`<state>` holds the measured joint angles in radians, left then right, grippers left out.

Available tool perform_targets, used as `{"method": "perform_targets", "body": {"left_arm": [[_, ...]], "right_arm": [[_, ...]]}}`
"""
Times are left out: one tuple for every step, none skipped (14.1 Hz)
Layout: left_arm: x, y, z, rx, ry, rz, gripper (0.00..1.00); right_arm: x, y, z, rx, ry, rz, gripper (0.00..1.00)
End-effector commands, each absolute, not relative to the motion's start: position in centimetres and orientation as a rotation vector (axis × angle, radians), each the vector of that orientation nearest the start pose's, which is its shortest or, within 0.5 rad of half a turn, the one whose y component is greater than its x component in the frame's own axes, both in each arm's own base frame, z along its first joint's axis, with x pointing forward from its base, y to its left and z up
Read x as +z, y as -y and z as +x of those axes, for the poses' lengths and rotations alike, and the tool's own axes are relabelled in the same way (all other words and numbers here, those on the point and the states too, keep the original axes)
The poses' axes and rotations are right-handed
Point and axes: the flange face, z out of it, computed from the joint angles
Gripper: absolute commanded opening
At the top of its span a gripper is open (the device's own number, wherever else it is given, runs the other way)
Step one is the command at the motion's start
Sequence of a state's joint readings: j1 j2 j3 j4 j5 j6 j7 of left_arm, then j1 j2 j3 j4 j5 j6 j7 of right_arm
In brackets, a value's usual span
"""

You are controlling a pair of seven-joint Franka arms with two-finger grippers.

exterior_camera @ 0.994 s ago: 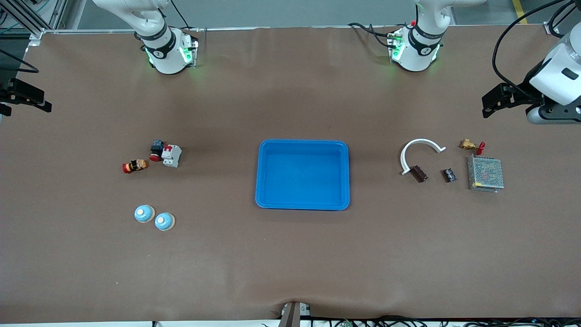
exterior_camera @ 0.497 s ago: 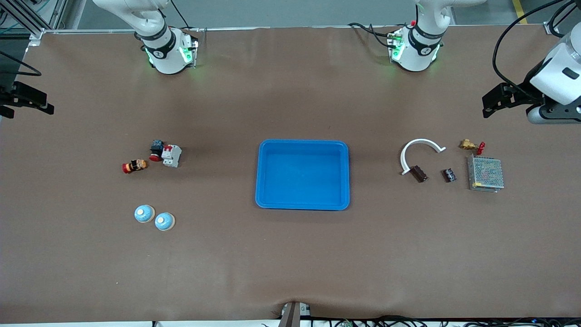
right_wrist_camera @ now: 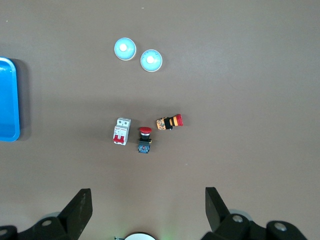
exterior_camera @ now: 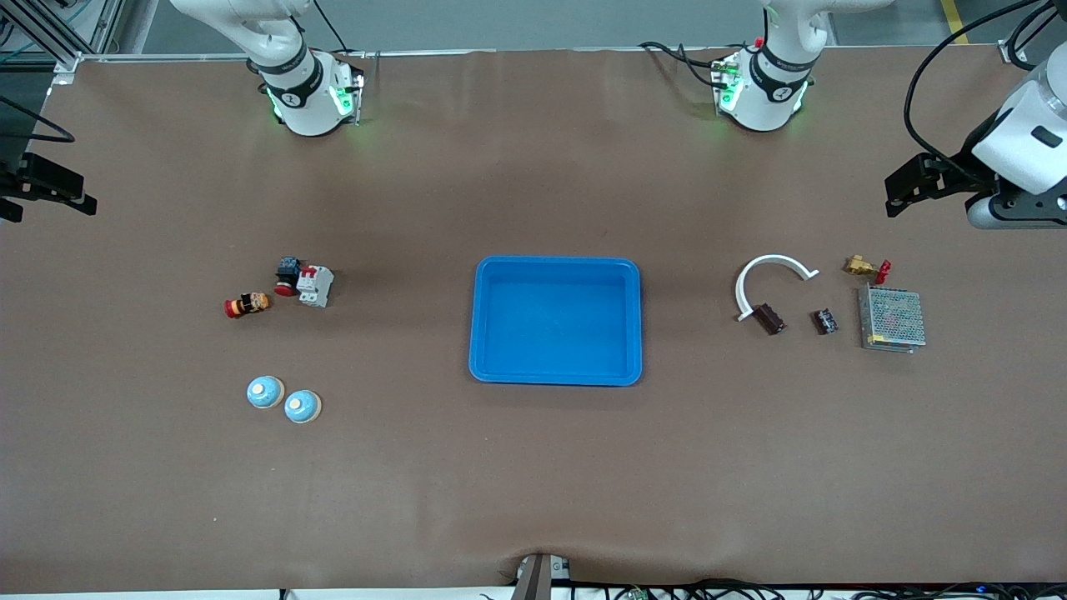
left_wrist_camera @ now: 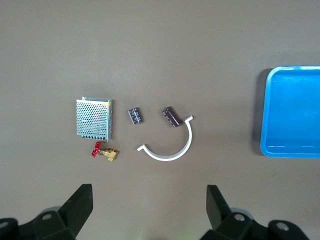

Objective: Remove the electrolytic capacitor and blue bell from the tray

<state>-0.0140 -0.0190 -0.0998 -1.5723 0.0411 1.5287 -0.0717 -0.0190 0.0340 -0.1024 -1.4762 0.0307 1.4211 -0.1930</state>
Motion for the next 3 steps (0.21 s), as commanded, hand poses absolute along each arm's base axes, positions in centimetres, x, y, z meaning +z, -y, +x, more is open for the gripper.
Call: {"method": "perform_targets", "body": {"left_arm": [[63.22, 6.08, 54.62, 0.027, -0.055, -3.102, 1.0], [63.13, 6.07, 54.65, 0.032, -0.055, -3.102, 1.0], [63.13, 6.07, 54.65, 0.032, -0.055, -3.102, 1.0]], "right_arm": [[64.11, 6.45, 54.77, 0.109, 0.092, -3.092, 1.0], [64.11, 6.2, 54.8, 0.109, 0.099, -3.092, 1.0], [64.18, 5.9, 54.77, 0.11, 0.108, -3.095, 1.0]]}}
